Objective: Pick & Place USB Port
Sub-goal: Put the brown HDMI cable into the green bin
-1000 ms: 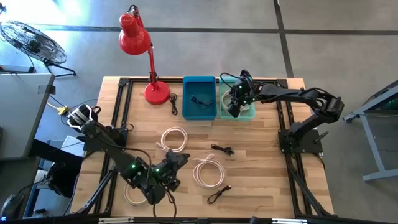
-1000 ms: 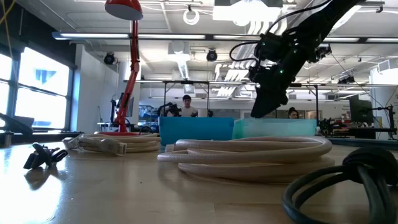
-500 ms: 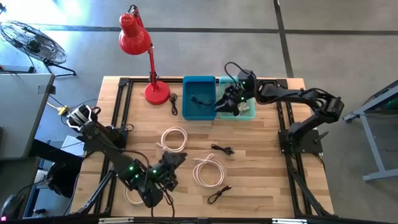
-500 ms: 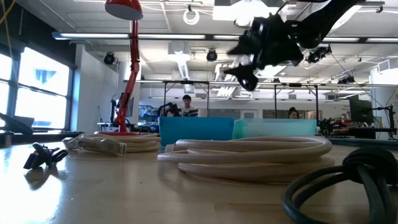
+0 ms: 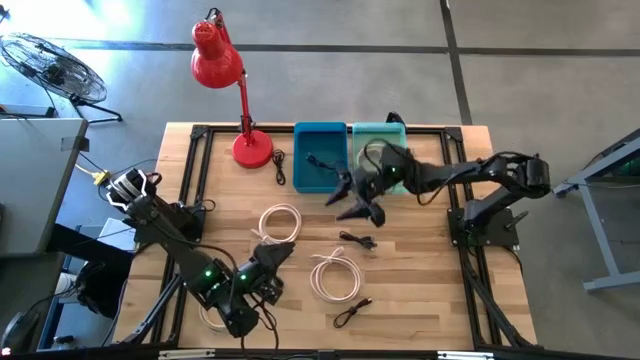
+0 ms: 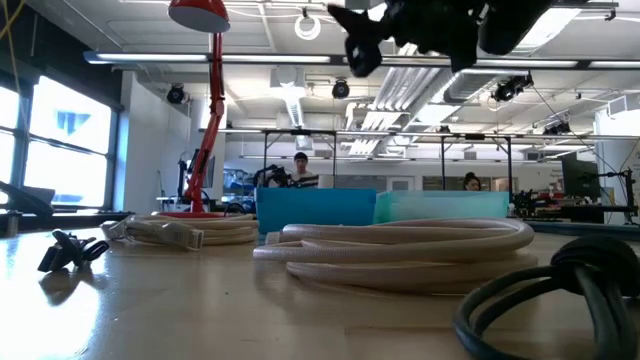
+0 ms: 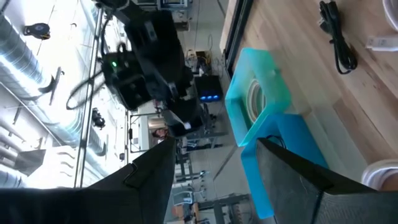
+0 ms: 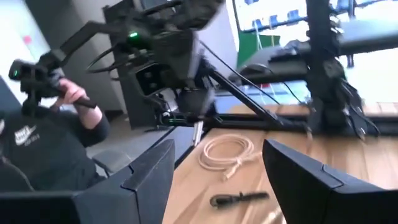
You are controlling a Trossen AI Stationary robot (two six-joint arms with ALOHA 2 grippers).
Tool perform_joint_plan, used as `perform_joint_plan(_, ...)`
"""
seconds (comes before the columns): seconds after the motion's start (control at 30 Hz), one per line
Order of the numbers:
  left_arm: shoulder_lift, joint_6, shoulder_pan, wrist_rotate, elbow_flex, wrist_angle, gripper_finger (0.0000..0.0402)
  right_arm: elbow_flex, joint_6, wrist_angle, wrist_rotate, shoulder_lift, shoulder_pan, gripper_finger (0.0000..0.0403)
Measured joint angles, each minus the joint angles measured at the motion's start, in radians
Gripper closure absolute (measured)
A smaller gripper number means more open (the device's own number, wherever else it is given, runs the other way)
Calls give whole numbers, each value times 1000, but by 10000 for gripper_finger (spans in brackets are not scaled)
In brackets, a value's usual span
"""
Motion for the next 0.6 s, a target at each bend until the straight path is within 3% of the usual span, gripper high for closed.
perform_joint_plan(0.13, 0, -8, 0, 3, 0, 1, 184, 0, -65, 44, 76, 0, 103, 167)
perform_joint_plan(0.43, 0, -48, 0, 61, 0, 3, 184, 0, -74, 154, 101, 0, 271, 167)
perform_joint_plan(0.6, 0, -56, -1, 78, 0, 3, 184, 0, -155, 150, 113, 0, 339, 167)
